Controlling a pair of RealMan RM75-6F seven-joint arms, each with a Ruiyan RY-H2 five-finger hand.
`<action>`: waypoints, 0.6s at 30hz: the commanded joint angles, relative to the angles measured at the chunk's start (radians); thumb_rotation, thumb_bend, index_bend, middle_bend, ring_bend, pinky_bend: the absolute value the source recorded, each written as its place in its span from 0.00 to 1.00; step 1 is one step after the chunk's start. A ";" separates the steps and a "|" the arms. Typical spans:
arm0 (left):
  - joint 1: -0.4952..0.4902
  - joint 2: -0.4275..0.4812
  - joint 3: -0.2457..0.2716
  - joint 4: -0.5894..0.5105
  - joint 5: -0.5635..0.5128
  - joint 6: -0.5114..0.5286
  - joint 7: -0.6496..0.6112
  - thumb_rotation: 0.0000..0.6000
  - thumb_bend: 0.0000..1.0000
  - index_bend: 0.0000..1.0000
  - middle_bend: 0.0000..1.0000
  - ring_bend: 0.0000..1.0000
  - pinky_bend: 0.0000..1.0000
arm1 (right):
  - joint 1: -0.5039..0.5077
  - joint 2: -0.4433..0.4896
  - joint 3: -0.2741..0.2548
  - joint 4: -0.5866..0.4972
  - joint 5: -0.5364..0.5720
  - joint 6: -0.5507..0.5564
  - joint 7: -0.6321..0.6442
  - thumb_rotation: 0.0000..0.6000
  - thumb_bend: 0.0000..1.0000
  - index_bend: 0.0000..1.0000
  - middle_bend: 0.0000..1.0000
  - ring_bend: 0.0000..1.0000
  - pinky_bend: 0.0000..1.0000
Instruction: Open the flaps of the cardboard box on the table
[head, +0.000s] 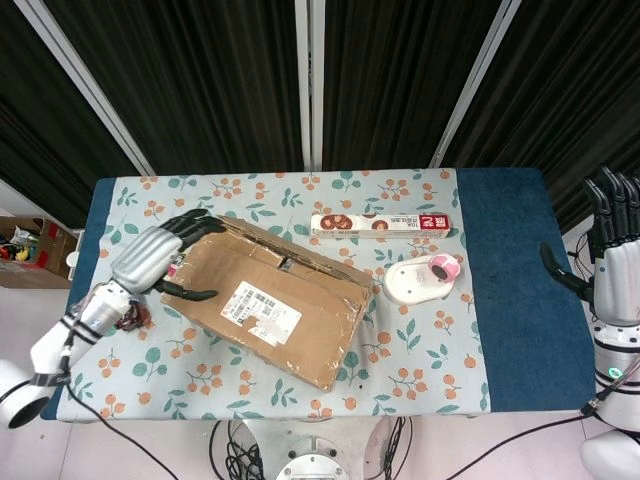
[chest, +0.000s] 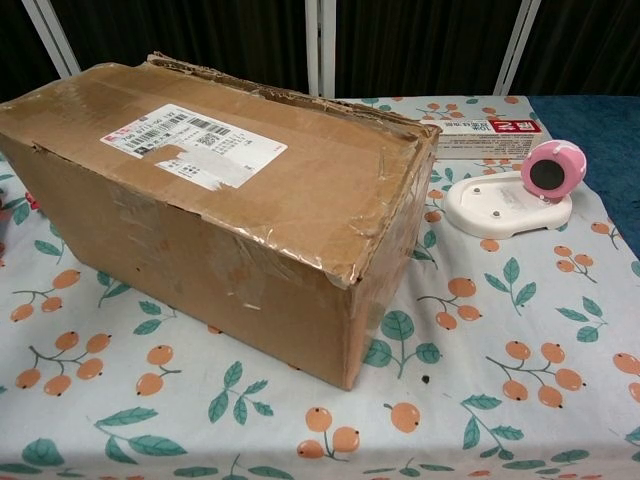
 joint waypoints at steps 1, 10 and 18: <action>-0.075 -0.062 -0.003 0.020 -0.011 -0.079 -0.027 0.32 0.00 0.21 0.16 0.06 0.18 | -0.049 0.036 -0.037 -0.032 0.003 0.019 0.007 1.00 0.06 0.00 0.00 0.00 0.00; -0.136 -0.135 0.035 0.059 -0.015 -0.128 0.016 0.29 0.00 0.22 0.19 0.06 0.18 | -0.120 0.038 -0.094 -0.006 -0.019 0.067 0.066 1.00 0.00 0.00 0.00 0.00 0.00; -0.175 -0.175 0.052 0.088 -0.022 -0.150 0.118 0.22 0.00 0.22 0.21 0.06 0.18 | -0.125 0.017 -0.093 0.028 -0.027 0.083 0.101 1.00 0.00 0.00 0.00 0.00 0.00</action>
